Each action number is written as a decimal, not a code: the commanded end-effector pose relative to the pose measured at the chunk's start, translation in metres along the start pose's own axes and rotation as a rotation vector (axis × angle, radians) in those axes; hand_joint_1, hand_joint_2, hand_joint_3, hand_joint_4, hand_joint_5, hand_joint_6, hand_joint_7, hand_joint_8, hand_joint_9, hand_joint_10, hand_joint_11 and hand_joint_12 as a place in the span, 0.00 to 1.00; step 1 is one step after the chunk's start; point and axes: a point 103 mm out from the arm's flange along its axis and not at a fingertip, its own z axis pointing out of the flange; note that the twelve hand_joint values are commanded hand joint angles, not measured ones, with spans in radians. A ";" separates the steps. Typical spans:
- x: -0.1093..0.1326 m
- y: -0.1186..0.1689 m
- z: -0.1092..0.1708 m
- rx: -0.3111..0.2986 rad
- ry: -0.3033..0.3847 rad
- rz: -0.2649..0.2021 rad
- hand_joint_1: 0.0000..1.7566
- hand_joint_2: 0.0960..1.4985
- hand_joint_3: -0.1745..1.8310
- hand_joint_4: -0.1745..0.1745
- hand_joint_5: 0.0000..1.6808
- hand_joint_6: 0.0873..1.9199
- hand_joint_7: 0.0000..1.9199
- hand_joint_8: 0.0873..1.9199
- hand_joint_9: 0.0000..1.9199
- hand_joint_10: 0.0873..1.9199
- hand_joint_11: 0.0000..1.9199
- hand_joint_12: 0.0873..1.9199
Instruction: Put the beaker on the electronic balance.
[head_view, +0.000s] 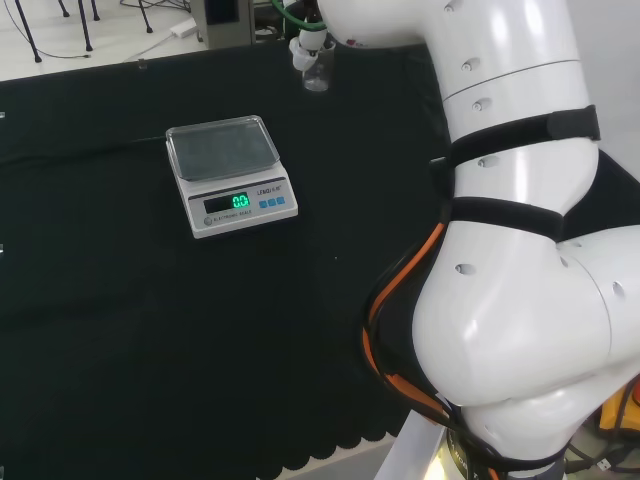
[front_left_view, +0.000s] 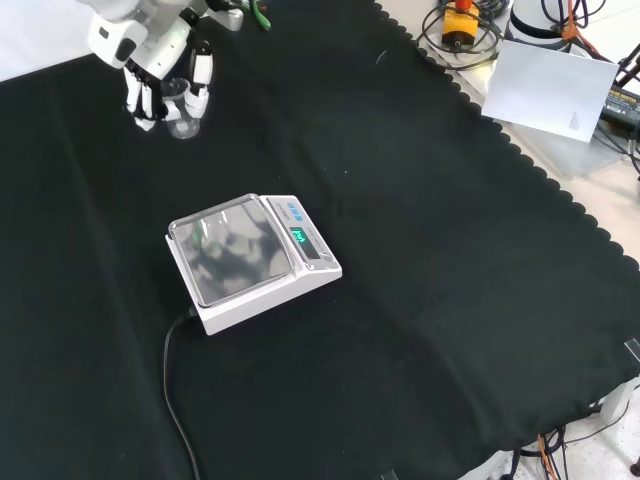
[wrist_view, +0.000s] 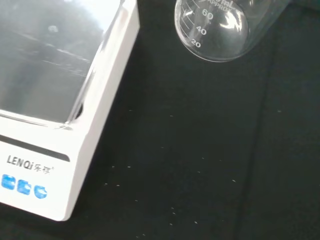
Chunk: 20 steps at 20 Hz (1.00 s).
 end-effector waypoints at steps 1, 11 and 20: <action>0.030 0.017 0.003 -0.012 -0.030 -0.086 0.63 0.82 0.09 0.00 0.44 0.70 0.34 0.55 0.44 0.52 0.46 0.51; 0.091 0.049 -0.011 -0.087 -0.097 -0.185 0.63 0.82 0.09 0.00 0.44 0.70 0.34 0.55 0.45 0.52 0.46 0.51; 0.111 0.069 -0.011 -0.073 -0.117 -0.238 0.63 0.82 0.09 0.00 0.44 0.70 0.34 0.55 0.45 0.52 0.46 0.51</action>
